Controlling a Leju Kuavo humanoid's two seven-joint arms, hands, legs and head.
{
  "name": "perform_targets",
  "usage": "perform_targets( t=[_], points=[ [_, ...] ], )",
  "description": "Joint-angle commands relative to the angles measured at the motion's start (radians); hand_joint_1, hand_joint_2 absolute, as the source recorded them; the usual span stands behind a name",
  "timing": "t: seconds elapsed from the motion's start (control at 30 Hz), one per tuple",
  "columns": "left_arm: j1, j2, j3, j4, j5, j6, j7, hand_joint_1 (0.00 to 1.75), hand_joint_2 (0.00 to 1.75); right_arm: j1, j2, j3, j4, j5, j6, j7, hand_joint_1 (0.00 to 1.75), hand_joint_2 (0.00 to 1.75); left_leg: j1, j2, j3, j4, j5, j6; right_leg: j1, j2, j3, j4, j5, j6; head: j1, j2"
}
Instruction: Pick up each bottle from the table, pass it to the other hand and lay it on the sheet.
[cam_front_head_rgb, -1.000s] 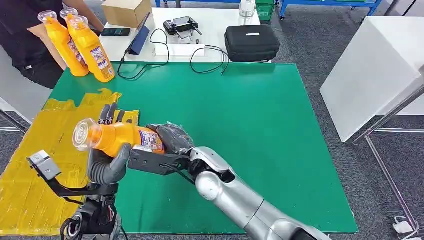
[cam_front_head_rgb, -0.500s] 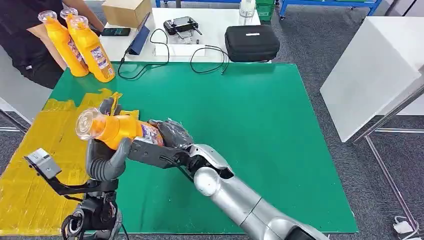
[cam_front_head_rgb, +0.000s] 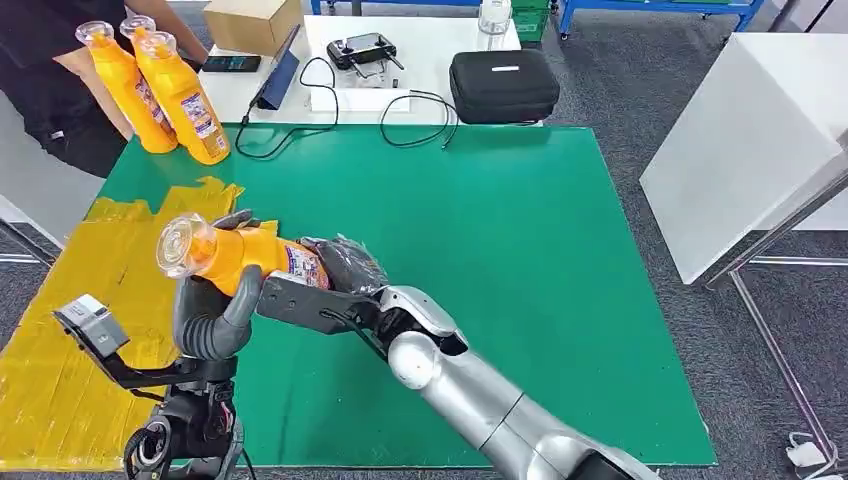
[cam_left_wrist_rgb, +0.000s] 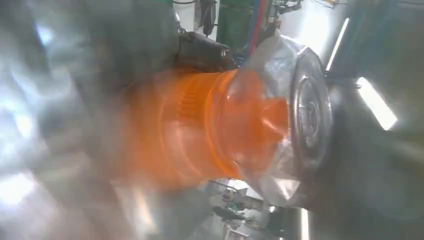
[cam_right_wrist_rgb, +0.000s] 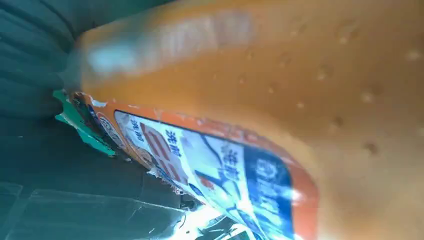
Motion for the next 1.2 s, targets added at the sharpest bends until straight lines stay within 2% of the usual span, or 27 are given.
perform_targets(
  t=[0.03,0.6,0.7,0.87,0.9,0.93,0.97,1.07,1.1,1.2],
  points=[
    [-0.021,0.010,-0.173,0.050,-0.018,-0.044,0.011,1.75,1.75,-0.064,0.031,0.077,0.100,0.013,0.015,0.023,1.75,1.75,-0.001,-0.001,0.003,0.000,-0.002,0.000,0.000,-0.002,0.003,0.001,-0.002,0.000,0.000,0.000],
    [-0.022,0.009,-0.173,0.050,-0.018,-0.045,0.011,1.75,1.75,-0.063,0.031,0.078,0.100,0.014,0.014,0.022,1.75,1.75,0.000,-0.001,0.002,0.000,-0.001,0.000,0.000,-0.001,0.002,0.000,-0.001,0.000,0.000,0.000],
    [-0.021,0.009,-0.171,0.049,-0.019,-0.048,0.009,1.75,1.75,-0.062,0.030,0.079,0.099,0.017,0.013,0.022,1.75,1.75,-0.001,-0.002,0.007,0.000,-0.004,-0.001,-0.001,-0.003,0.007,0.001,-0.005,-0.001,0.000,0.000],
    [-0.012,0.007,-0.160,0.039,-0.020,-0.057,-0.001,1.75,1.75,-0.046,0.018,0.064,0.098,0.026,-0.011,0.028,1.75,1.75,0.000,-0.001,0.003,0.000,-0.002,0.000,0.000,-0.002,0.004,0.000,-0.002,0.000,0.000,0.000],
    [-0.027,0.035,-0.174,0.050,-0.015,-0.057,-0.006,1.75,1.75,-0.038,0.019,0.051,0.108,0.033,-0.032,0.017,1.61,1.75,-0.001,-0.002,0.005,0.000,-0.002,0.000,-0.001,-0.003,0.005,0.000,-0.003,0.000,0.000,0.000],
    [-0.033,0.044,-0.171,0.061,-0.004,-0.053,-0.017,1.75,1.75,-0.025,0.015,0.038,0.096,0.032,-0.057,-0.004,0.03,1.75,0.000,-0.002,0.003,-0.001,-0.001,0.000,0.000,-0.002,0.004,0.000,-0.002,0.000,0.000,0.000],
    [-0.033,0.046,-0.167,0.064,0.000,-0.051,-0.021,1.75,1.75,-0.018,0.013,0.033,0.094,0.030,-0.059,-0.005,0.00,0.00,-0.001,-0.003,0.005,-0.001,-0.002,-0.001,-0.001,-0.003,0.006,0.000,-0.003,-0.001,0.000,0.000],
    [-0.024,0.048,-0.153,0.064,0.014,-0.053,-0.031,1.75,1.75,0.002,-0.006,0.019,0.078,0.042,-0.061,0.000,0.00,0.00,0.000,-0.003,0.004,-0.001,-0.001,0.000,0.000,-0.004,0.004,-0.001,-0.002,0.000,0.000,0.000],
    [0.001,0.014,-0.131,0.039,0.014,-0.050,-0.034,1.75,1.75,0.011,-0.018,0.015,0.070,0.042,-0.055,-0.001,0.00,0.00,0.000,-0.003,0.006,-0.001,-0.002,-0.001,0.000,-0.004,0.006,-0.001,-0.003,-0.001,0.000,0.000],
    [0.019,0.006,-0.126,0.005,-0.003,-0.046,-0.026,1.75,1.75,0.026,-0.038,0.012,0.052,0.049,-0.035,-0.013,0.00,0.00,0.000,-0.003,0.005,-0.001,-0.002,0.000,0.000,-0.003,0.005,-0.001,-0.003,0.000,0.000,0.000]
  ],
)
